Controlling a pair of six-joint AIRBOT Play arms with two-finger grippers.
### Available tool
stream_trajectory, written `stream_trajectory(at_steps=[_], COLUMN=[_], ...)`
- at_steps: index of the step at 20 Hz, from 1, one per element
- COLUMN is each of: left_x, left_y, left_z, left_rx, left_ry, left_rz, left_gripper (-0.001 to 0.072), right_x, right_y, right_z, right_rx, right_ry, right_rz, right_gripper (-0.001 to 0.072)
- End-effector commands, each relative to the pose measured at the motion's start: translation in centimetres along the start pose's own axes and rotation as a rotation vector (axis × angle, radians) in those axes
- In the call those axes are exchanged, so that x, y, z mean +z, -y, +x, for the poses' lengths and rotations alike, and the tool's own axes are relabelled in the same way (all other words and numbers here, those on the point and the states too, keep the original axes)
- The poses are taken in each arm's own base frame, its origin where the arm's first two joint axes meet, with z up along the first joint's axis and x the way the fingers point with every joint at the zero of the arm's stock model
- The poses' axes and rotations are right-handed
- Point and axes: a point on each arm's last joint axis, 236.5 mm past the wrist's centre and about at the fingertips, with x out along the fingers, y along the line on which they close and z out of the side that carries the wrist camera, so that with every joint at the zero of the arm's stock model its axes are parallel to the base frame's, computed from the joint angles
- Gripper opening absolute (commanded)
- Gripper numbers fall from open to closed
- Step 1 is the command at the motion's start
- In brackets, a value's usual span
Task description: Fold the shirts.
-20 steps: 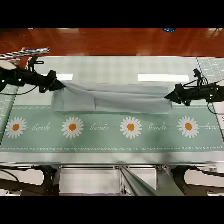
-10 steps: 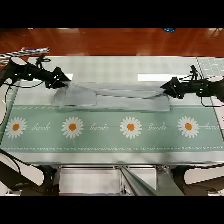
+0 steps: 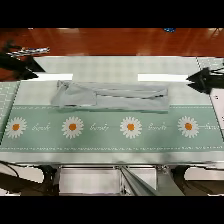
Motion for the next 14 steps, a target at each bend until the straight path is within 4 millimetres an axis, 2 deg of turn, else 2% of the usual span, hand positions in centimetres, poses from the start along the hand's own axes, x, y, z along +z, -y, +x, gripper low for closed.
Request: stream_trajectory(at_steps=[1, 2, 4, 7, 9, 11, 14], left_x=[1.6, 0.6, -3.2, -10.9, -14.7, -16.9, -18.1], left_y=[1.9, 3.3, 6.1, 9.2, 10.0, 10.5, 11.2], left_z=[-7.1, -7.7, -7.1, -3.4, -0.6, 1.8, 4.0], left_rx=[0.048, 0.043, 0.019, -0.029, -0.046, -0.054, -0.057], left_ry=[0.288, 0.342, 0.385, 0.306, 0.227, 0.163, 0.112], left_rz=[0.047, 0.079, 0.138, 0.223, 0.262, 0.272, 0.289], left_gripper=[0.0504, 0.0504, 0.0504, 0.0504, 0.0504, 0.0504, 0.0504], right_x=[-0.1, -0.9, -3.1, -5.0, -5.7, -6.7, -8.0], right_y=[4.8, 5.6, 6.9, 7.5, 7.1, 6.9, 5.8], right_z=[-4.6, -4.0, -1.7, 1.3, 2.9, 5.0, 8.0], right_rx=[-0.224, -0.227, -0.186, -0.099, -0.051, -0.047, -0.021], right_ry=[0.17, 0.202, 0.208, 0.151, 0.104, 0.051, -0.023], right_rz=[0.028, 0.062, 0.158, 0.22, 0.236, 0.236, 0.242], right_gripper=[0.0414, 0.0414, 0.0417, 0.0419, 0.0419, 0.0419, 0.0419])
